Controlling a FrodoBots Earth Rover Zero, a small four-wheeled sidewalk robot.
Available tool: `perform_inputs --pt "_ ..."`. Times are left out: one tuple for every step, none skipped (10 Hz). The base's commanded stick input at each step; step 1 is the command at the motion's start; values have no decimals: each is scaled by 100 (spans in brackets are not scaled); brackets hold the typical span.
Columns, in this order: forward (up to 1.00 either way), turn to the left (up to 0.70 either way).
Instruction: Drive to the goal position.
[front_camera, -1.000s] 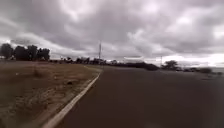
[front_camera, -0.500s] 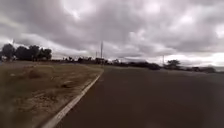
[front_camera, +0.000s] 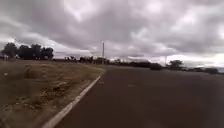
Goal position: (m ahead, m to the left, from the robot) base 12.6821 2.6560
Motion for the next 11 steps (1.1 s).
perform_inputs --pt "85 0" --pt "85 0" --pt "85 0" --pt "85 0" --pt "85 0" --pt "85 0" --pt "85 0" --pt "85 0" --pt "85 0" --pt "85 -4" --pt "85 -20"
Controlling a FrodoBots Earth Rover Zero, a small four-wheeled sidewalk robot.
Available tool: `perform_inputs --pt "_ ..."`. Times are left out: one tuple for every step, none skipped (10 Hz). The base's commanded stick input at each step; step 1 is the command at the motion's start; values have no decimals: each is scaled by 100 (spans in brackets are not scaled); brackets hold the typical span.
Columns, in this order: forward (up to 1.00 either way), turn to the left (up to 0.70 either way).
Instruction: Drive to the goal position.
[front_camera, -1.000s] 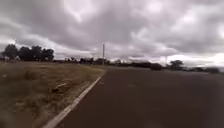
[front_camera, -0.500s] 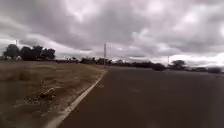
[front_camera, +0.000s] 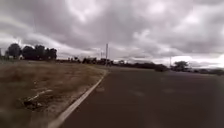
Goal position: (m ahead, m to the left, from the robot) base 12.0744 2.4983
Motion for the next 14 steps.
perform_inputs --pt "85 -30" --pt "85 -30" --pt "85 -20" --pt "85 -5" --pt "85 0" --pt "85 0" --pt "85 0" --pt "85 0" --pt "85 0" --pt "85 0" --pt "85 -21" --pt "85 -19" --pt "85 -5" --pt "85 -14"
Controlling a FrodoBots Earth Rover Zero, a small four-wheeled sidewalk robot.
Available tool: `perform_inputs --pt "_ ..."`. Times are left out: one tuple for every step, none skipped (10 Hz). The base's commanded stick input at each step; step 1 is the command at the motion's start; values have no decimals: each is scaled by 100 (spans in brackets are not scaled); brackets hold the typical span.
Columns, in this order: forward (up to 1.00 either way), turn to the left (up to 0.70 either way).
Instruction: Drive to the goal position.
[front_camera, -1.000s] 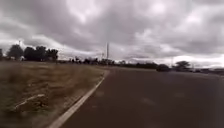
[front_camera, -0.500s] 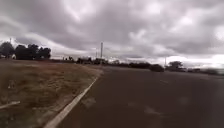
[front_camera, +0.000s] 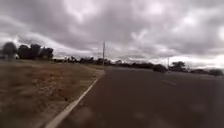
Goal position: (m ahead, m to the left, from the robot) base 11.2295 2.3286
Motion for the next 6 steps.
perform_inputs --pt "85 -12" --pt "85 -5" --pt "85 -10" --pt "85 -19" --pt "85 -5" --pt "85 0"
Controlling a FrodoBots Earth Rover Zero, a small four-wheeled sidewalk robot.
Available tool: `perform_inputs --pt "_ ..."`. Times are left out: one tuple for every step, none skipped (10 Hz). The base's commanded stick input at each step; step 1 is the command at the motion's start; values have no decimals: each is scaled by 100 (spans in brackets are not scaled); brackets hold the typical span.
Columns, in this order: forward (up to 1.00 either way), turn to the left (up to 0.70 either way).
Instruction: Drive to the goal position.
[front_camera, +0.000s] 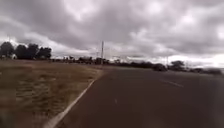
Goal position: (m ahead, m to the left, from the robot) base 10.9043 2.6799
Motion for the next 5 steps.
perform_inputs --pt "85 0" --pt "85 -14" --pt "85 -3" --pt "85 -5" --pt "85 -13"
